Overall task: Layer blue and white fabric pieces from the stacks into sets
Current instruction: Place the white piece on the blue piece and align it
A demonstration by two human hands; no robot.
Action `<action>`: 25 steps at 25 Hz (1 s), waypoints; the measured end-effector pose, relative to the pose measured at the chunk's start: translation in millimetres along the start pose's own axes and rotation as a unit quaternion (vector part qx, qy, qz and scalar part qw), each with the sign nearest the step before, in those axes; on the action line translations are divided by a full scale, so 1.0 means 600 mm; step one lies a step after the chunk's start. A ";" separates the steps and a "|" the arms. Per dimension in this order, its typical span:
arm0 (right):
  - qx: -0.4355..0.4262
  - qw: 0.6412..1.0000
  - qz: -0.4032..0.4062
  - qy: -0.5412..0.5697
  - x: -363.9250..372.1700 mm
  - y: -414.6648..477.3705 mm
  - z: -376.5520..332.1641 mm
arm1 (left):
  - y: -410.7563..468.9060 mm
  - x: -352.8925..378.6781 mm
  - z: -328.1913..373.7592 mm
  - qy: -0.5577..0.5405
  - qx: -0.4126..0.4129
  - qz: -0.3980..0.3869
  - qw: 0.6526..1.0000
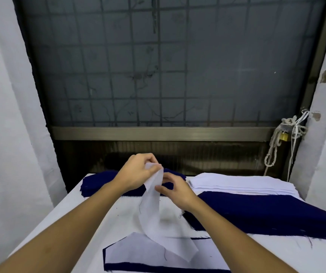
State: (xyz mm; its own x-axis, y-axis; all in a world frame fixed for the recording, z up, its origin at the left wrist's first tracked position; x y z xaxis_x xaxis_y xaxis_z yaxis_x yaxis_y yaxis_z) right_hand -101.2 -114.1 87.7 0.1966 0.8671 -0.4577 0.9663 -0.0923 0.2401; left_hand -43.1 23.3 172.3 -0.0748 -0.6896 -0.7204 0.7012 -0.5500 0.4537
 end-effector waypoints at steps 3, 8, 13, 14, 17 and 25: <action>-0.006 1.000 -0.010 0.012 0.002 0.000 -0.004 | 0.012 -0.028 0.027 0.009 0.030 0.035 0.999; 0.051 0.997 -0.049 0.035 -0.046 -0.053 0.056 | 0.022 -0.093 0.019 -0.049 -0.003 0.115 0.992; 0.111 0.992 -0.030 0.042 -0.146 -0.120 0.099 | 0.008 -0.101 -0.036 -0.082 -0.081 0.154 0.981; 0.127 0.991 -0.028 0.036 -0.163 -0.133 0.106 | 0.002 -0.096 -0.047 -0.077 -0.093 0.163 0.979; 0.170 0.985 0.005 0.031 -0.212 -0.166 0.126 | -0.020 -0.076 -0.085 -0.063 -0.132 0.182 0.972; 0.170 0.967 0.158 0.109 -0.238 -0.235 0.155 | -0.139 0.002 -0.178 -0.117 -0.230 0.191 0.947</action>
State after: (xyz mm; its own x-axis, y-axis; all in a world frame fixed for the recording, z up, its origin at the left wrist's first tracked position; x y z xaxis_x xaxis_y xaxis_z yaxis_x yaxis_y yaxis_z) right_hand -250.2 -270.2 39.6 0.4875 0.8481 -0.2077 0.8695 -0.4933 0.0266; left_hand -25.7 118.6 77.6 0.1296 -0.9120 -0.3892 0.9394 -0.0128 0.3427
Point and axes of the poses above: each hand's wrist, its own y-axis towards the middle knuckle, its own x-axis out of the palm, z = x × y, the point moved 6 cm from there along y, towards the middle knuckle, and after that the axes turned 1 degree about z, right-handed, at the moved point
